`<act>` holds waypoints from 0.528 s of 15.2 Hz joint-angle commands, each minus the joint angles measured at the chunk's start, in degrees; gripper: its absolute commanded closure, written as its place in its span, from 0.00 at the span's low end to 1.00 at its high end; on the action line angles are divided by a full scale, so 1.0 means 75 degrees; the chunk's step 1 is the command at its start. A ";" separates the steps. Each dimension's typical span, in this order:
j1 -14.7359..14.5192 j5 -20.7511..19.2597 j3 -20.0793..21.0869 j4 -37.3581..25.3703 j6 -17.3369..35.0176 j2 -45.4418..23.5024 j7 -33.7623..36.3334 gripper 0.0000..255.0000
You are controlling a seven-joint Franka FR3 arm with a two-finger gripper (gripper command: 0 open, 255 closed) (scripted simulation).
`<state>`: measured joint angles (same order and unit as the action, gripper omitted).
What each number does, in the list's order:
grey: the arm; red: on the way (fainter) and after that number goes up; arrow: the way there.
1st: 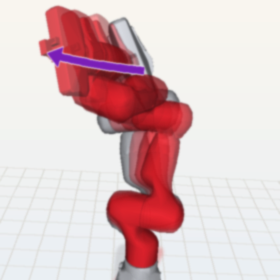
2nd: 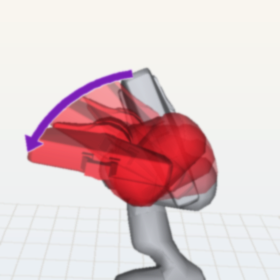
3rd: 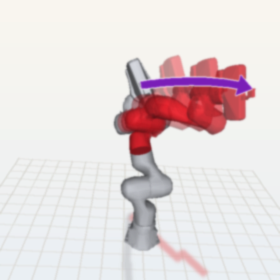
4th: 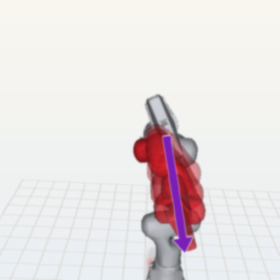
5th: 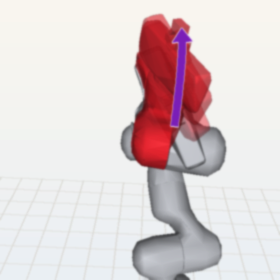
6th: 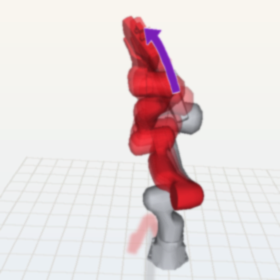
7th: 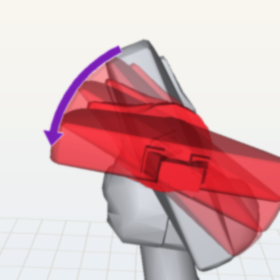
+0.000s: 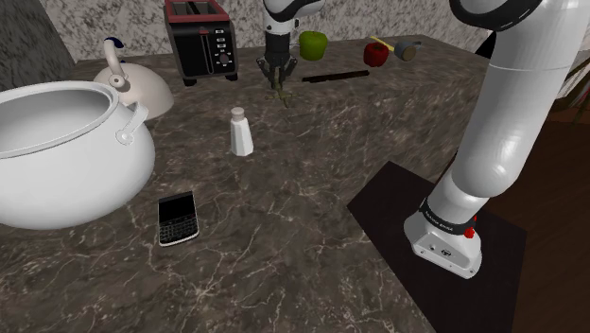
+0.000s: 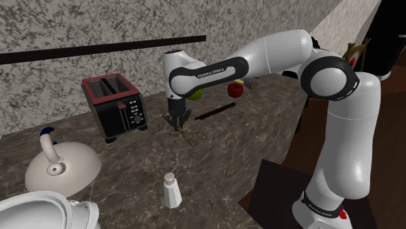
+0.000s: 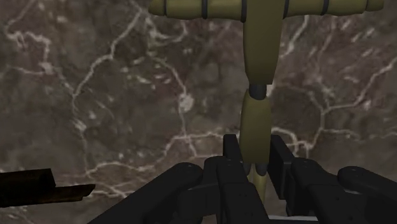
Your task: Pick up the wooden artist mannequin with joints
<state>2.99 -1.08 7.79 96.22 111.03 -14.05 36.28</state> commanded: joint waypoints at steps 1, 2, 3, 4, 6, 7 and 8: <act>-0.0003 0.0005 0.0004 -0.0063 -0.0088 0.0018 0.0000 1.00; -0.0003 0.0008 0.0005 -0.0142 -0.0184 0.0035 -0.0001 1.00; -0.0003 0.0010 0.0006 -0.0228 -0.0282 0.0048 -0.0001 1.00; -0.0004 0.0012 0.0007 -0.0313 -0.0380 0.0062 -0.0002 1.00; -0.0005 0.0015 0.0009 -0.0489 -0.0578 0.0083 -0.0002 1.00; -0.0006 0.0017 0.0010 -0.0581 -0.0678 0.0091 -0.0002 1.00; -0.0007 0.0018 0.0011 -0.0675 -0.0778 0.0097 -0.0002 1.00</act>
<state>3.02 -0.95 7.82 91.97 106.15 -13.43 36.15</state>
